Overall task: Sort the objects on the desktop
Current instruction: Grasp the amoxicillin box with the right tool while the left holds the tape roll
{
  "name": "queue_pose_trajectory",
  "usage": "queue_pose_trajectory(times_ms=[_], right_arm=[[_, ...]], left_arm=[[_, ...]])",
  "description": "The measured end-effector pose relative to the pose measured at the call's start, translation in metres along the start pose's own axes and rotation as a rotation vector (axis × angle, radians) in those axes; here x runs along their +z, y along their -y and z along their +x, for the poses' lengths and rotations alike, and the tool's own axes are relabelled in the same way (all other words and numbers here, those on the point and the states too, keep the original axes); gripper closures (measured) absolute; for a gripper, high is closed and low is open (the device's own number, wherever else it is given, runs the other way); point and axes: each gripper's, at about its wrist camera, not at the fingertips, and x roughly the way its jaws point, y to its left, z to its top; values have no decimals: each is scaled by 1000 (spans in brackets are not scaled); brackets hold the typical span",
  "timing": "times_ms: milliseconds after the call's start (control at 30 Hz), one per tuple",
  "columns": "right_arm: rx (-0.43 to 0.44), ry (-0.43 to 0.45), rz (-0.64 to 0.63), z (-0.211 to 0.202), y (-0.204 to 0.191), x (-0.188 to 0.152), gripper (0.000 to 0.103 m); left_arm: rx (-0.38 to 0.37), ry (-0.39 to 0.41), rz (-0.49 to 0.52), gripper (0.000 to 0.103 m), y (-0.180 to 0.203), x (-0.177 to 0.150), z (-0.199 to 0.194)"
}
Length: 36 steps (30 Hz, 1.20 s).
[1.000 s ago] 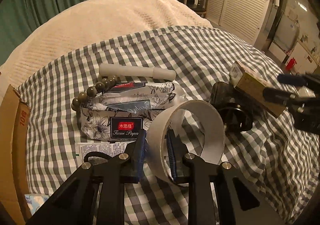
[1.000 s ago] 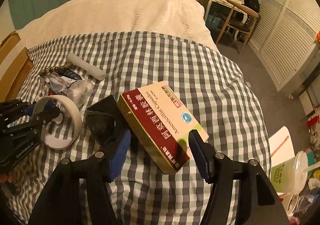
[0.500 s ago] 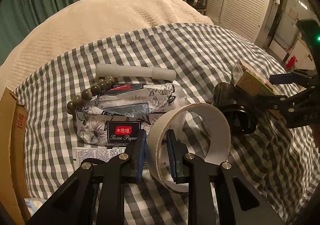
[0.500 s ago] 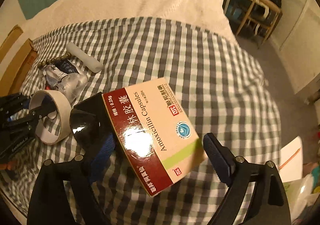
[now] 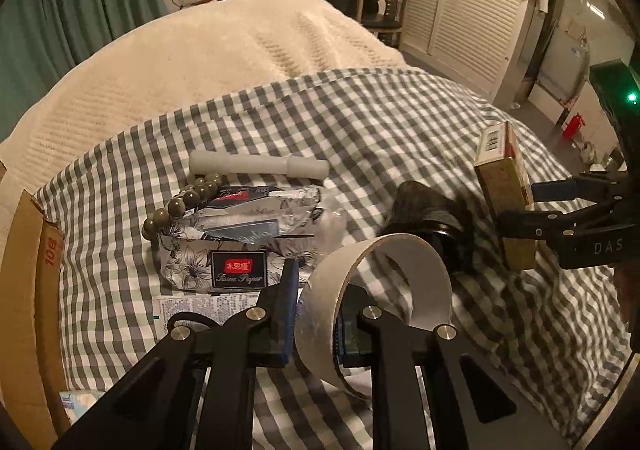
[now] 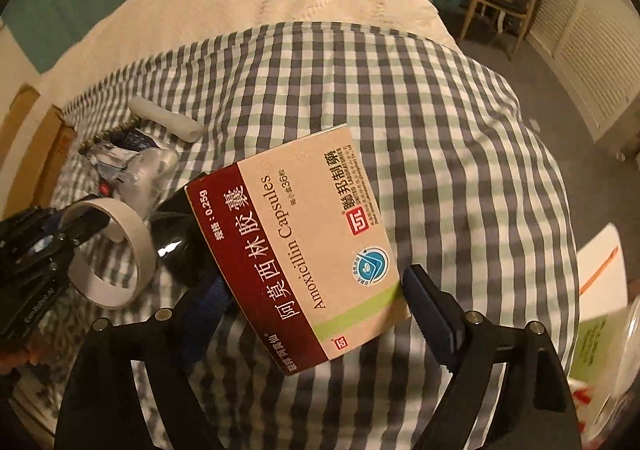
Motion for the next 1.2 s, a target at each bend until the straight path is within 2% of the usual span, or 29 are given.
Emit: queue_pose_trajectory(times_ms=[300, 333, 367, 467, 600, 633, 667, 700, 733, 767, 867, 967, 1133, 1200], right_arm=[[12, 72, 46, -50, 0, -15, 24], [13, 85, 37, -59, -4, -15, 76], [34, 93, 28, -69, -10, -13, 100], [55, 81, 49, -84, -23, -6, 99], [-23, 74, 14, -87, -41, -8, 99], [-26, 71, 16, -86, -42, -10, 95], [-26, 69, 28, -84, -42, -12, 79], [-23, 71, 47, -83, -41, -14, 67], [-23, 71, 59, -80, -41, -14, 48], [-27, 75, 73, -78, -41, -15, 44], [-40, 69, 73, -71, -40, -14, 43], [-59, 56, 81, -58, -32, -13, 37], [-56, 10, 140, -30, -6, -16, 31], [-33, -4, 153, -18, 2, -17, 25]], left_arm=[[-18, 59, -13, 89, 0, 3, -47], [-15, 71, -18, 89, -3, 5, -54], [-15, 81, -25, 89, -6, 6, -61], [-6, 100, -42, 89, -18, 5, -82], [3, 103, -60, 89, -34, -6, -99], [7, 94, -60, 89, -37, -9, -100], [16, 86, -61, 89, -40, -13, -100], [23, 75, -67, 89, -44, -18, -99], [23, 65, -73, 89, -46, -20, -97], [26, 51, -80, 89, -49, -23, -95], [32, 19, -99, 89, -57, -29, -83], [29, 3, -115, 89, -60, -31, -70], [19, -31, -130, 89, -58, -32, -46], [18, -45, -130, 89, -57, -32, -38]])
